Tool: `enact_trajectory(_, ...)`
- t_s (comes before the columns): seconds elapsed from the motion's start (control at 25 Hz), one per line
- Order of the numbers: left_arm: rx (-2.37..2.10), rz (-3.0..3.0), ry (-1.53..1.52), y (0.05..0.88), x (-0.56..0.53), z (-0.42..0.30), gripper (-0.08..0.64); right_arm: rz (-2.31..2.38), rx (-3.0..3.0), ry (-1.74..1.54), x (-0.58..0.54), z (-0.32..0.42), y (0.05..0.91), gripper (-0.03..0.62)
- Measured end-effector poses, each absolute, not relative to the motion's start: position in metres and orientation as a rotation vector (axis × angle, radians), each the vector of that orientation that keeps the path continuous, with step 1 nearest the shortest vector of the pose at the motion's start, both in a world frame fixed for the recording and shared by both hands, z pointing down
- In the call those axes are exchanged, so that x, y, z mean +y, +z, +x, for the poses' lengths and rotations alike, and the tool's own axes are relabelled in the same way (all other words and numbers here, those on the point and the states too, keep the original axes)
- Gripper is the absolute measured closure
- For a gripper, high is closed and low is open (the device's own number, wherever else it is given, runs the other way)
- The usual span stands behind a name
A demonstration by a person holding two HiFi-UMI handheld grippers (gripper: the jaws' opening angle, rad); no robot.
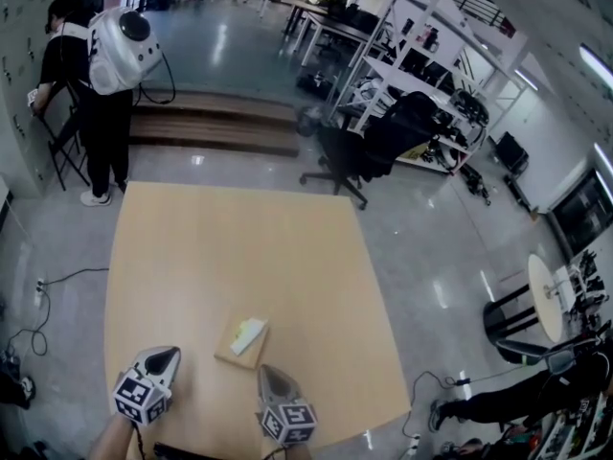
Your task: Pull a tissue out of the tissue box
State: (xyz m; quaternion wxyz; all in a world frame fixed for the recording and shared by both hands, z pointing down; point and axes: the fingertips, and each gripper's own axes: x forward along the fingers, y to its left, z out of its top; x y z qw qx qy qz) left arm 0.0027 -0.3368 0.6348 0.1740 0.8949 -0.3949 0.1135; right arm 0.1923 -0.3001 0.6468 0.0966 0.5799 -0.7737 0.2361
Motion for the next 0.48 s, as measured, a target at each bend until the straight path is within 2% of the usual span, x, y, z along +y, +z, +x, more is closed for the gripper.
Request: enact_trajectory(0.48, -1.104, 2.503, 0.362, 0.660, -0.345, 0.012, 0.552, 1.703, -2.271, 0.796, -0.317, 0.197, 0.681, 0.581)
